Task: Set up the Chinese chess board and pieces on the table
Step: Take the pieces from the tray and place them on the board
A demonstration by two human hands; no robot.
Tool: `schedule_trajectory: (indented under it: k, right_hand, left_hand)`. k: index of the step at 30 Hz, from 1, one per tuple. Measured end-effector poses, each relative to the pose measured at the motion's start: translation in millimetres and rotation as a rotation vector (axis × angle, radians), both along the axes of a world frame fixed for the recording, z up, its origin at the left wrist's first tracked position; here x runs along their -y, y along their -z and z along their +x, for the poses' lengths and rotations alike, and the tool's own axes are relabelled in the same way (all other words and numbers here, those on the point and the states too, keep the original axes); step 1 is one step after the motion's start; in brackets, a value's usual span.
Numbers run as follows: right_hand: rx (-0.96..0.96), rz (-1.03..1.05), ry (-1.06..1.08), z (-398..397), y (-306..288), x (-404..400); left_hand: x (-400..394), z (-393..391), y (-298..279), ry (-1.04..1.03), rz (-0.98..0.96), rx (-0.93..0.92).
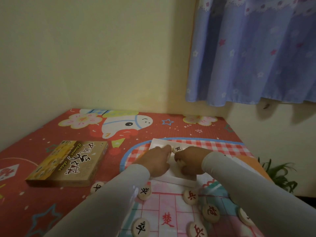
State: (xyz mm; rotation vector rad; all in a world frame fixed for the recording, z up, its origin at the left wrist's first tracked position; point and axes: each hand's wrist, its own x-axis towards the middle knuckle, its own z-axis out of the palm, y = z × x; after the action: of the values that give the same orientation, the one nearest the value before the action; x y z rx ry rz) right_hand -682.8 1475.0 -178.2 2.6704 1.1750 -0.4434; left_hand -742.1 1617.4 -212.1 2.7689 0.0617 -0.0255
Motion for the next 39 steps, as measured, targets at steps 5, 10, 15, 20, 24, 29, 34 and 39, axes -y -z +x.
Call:
schedule_trajectory:
  k: [5,10,15,20,24,29,34,39]
  right_hand:
    - [-0.134,0.388,0.153,6,-10,8]
    - [-0.240,0.619,0.202,2,-21,9]
    - [-0.144,0.697,0.167,-9,-28,4]
    - [-0.023,0.669,0.032,-29,-28,-10]
    - [0.009,0.524,-0.022,-32,-24,-22]
    - [-0.071,0.232,0.062,-34,-43,-31]
    - [-0.058,0.233,0.087,-28,-58,-32]
    - [-0.131,0.509,0.106,-27,-58,-23]
  left_hand:
    - [-7,5,-10,-0.435,-1.428,0.044]
    - [-12,4,-5,-0.527,-2.039,0.028]
    - [-6,2,-8,-0.573,-2.043,0.014]
    - [15,-1,-15,-0.659,-1.988,-0.008]
    - [29,-4,-20,-0.689,-2.052,-0.103]
    - [33,-7,-16,-0.760,-2.043,-0.141]
    - [33,0,-20,-0.740,-2.137,-0.153]
    - [30,0,-25,-0.727,-2.152,-0.088]
